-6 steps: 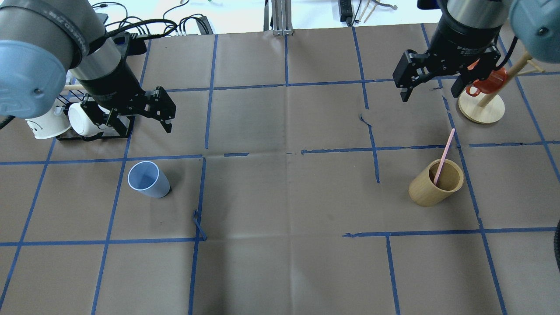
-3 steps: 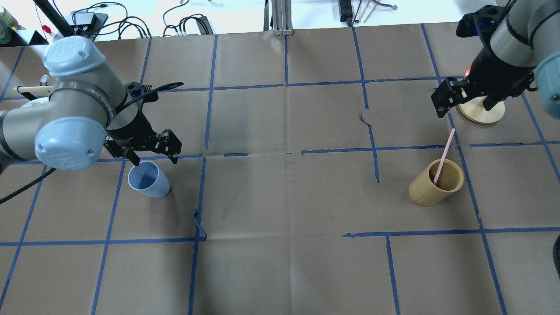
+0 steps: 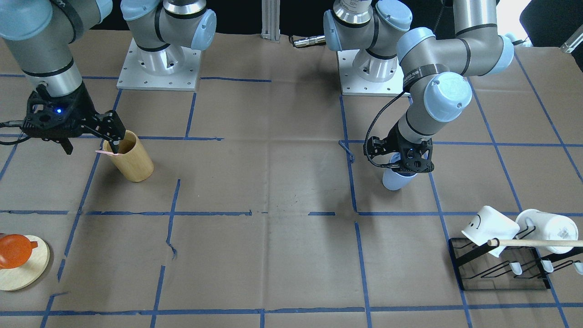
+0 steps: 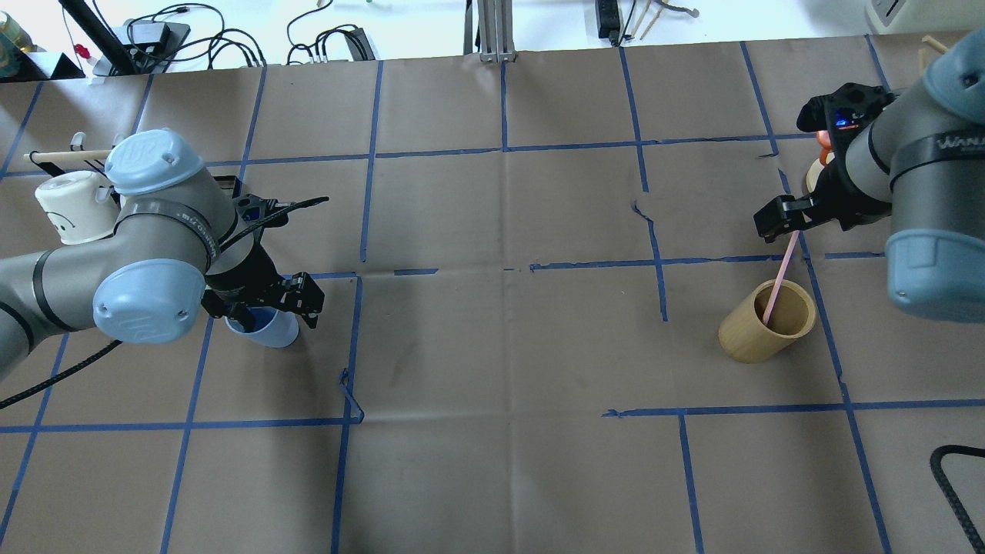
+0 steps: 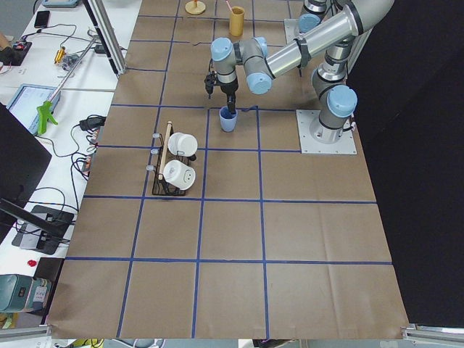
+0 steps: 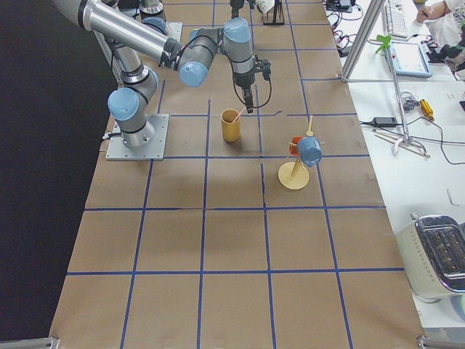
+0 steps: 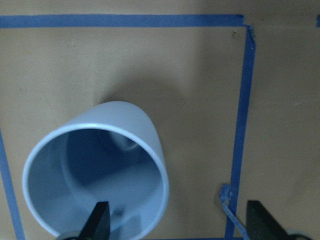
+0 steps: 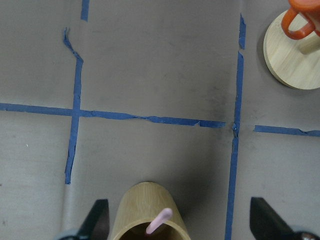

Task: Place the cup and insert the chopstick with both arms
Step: 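Lower left gripper onto blue cup rim while right gripper descends to pink stick, then lift blue cup with left gripper toward table center while right gripper grasps pink stick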

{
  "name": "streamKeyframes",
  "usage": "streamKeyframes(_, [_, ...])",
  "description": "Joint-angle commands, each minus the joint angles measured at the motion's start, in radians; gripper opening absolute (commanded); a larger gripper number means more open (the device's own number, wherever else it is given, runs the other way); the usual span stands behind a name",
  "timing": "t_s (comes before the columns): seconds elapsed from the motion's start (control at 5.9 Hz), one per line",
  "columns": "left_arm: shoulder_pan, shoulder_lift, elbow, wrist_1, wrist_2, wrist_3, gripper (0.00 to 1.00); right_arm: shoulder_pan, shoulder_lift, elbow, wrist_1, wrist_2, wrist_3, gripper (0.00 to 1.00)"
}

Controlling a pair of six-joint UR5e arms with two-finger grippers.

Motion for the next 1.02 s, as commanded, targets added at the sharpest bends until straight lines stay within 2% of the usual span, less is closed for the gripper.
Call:
streamKeyframes(0.0, [0.000,-0.014,0.006,0.010,0.000,0.002,0.46,0.000,-0.002,0.090,-0.133,0.028,0.027,1.00])
streamKeyframes(0.17, [0.000,-0.015,0.007,0.018,0.000,0.001,0.27,-0.002,-0.002,0.091,-0.136,0.028,0.027,1.00])
streamKeyframes(0.34, [0.000,-0.020,0.007,0.023,0.001,0.005,0.19,-0.002,-0.002,0.091,-0.151,0.028,0.027,0.82])
streamKeyframes(0.51, [-0.011,-0.024,0.016,0.027,0.000,0.002,0.19,-0.002,-0.002,0.091,-0.152,0.028,0.027,0.51])
streamKeyframes(0.68, [-0.034,-0.026,0.062,0.027,-0.005,-0.016,0.10,-0.003,-0.005,0.091,-0.149,0.025,0.026,0.46])
streamKeyframes(0.85, [-0.095,-0.032,0.111,0.026,-0.014,-0.086,0.10,-0.005,-0.005,0.089,-0.149,0.025,0.026,0.28])
